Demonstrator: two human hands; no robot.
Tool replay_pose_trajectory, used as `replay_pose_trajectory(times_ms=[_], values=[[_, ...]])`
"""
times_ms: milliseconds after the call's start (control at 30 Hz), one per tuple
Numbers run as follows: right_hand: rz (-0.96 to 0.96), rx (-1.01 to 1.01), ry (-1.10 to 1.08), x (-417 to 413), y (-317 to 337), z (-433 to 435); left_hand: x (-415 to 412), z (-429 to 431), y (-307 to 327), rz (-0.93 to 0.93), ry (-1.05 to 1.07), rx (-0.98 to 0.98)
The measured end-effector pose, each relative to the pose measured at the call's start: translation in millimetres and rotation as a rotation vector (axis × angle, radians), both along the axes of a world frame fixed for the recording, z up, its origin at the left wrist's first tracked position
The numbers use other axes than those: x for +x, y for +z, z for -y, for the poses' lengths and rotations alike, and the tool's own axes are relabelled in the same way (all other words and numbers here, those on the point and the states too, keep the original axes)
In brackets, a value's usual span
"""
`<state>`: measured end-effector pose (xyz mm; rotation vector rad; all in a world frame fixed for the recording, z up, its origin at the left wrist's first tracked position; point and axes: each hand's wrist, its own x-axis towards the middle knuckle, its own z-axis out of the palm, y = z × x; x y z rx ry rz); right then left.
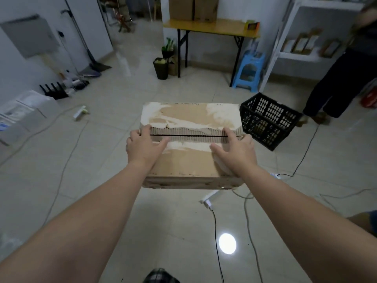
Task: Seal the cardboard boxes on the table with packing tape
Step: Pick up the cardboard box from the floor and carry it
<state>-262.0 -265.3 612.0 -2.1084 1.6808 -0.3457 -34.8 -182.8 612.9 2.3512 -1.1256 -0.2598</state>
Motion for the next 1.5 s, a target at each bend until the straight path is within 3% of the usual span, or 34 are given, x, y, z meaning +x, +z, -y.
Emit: replay_pose_trajectory(times_ms=[167, 633, 1500], values=[[0.019, -0.017, -0.018, 37, 17, 55, 38, 53, 14, 0.011, -0.013, -0.038], [0.094, -0.060, -0.121, 236, 26, 247, 236, 260, 26, 0.034, -0.081, -0.007], [0.137, 0.035, -0.168, 373, -8, 714, 365, 732, -5, -0.036, -0.059, 0.005]])
